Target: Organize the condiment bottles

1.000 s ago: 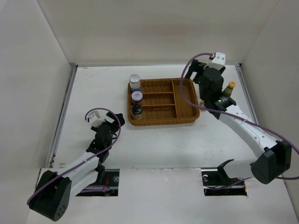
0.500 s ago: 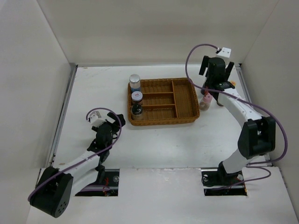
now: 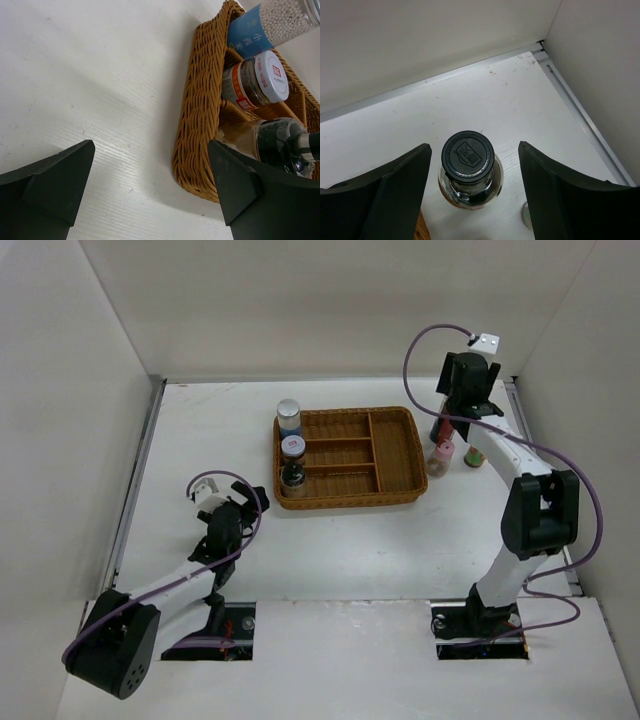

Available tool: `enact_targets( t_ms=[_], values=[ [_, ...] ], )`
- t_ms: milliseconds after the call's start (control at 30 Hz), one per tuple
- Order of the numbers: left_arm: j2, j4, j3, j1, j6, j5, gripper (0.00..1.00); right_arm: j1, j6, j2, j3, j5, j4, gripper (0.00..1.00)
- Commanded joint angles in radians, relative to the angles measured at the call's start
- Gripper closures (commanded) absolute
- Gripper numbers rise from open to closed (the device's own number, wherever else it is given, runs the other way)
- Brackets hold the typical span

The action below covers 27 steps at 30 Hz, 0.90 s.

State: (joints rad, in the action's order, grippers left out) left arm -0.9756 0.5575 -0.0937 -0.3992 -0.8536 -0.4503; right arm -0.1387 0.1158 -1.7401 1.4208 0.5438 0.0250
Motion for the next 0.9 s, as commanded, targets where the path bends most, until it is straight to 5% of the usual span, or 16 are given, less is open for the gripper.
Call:
enact_targets(
  t_ms=[0,100,300,867],
  values=[
    [-0.005,0.062,-0.017,0.004,-0.001,0.007,0.0,-0.005,-0.016,-0.006,0.041,-0.013,0.042,0.26],
    [-0.012,0.062,-0.014,0.003,-0.001,0.009,0.0,0.0,-0.016,-0.003,0.03,-0.013,0.062,0.46],
    [-0.02,0.07,-0.015,0.0,-0.001,0.015,0.0,-0.002,-0.079,0.008,0.052,0.004,0.168,0.65],
    [-0.003,0.07,-0.017,-0.003,0.002,0.016,0.0,-0.095,-0.165,0.054,0.299,0.035,0.158,0.7]
  ],
)
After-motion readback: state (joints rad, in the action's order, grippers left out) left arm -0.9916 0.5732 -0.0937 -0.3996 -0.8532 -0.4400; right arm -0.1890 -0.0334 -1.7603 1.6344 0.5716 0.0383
